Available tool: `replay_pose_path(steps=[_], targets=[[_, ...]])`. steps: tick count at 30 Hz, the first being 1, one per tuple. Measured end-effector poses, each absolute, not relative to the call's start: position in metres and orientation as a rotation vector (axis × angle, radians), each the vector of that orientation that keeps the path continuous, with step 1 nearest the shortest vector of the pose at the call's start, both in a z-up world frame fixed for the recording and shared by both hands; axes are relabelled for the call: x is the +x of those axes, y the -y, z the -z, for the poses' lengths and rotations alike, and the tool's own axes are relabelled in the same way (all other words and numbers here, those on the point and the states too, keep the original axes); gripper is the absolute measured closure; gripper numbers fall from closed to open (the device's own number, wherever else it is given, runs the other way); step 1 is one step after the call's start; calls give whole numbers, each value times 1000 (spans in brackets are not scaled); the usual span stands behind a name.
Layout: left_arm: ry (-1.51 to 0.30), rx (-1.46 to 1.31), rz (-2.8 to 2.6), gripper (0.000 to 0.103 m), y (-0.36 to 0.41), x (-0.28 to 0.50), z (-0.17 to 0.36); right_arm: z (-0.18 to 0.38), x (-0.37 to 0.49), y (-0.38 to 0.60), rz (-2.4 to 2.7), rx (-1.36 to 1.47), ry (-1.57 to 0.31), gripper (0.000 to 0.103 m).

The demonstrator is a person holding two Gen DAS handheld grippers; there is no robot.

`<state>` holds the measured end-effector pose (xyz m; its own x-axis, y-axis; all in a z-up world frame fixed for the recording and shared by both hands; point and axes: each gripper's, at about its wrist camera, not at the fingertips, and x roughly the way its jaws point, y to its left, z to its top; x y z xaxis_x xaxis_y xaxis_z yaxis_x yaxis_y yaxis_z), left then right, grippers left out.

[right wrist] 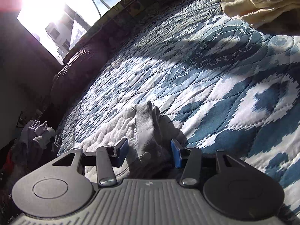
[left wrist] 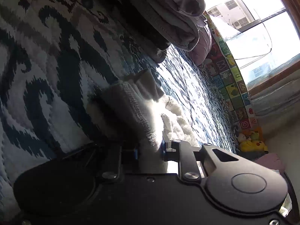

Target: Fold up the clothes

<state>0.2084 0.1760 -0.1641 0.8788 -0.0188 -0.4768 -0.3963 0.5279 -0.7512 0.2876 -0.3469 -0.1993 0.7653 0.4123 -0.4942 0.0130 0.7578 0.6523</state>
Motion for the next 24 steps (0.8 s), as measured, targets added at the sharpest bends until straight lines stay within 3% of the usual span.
replay_pose_path(steps=[12, 18, 24], targets=[[-325, -250, -99, 88, -27, 224, 53, 203, 290, 359, -258, 798, -677, 55], [-285, 113, 11, 88, 80, 234, 57, 205, 288, 375, -262, 899, -655, 55], [-267, 411, 100, 89, 158, 250, 95, 205, 286, 392, -268, 979, -615, 55]])
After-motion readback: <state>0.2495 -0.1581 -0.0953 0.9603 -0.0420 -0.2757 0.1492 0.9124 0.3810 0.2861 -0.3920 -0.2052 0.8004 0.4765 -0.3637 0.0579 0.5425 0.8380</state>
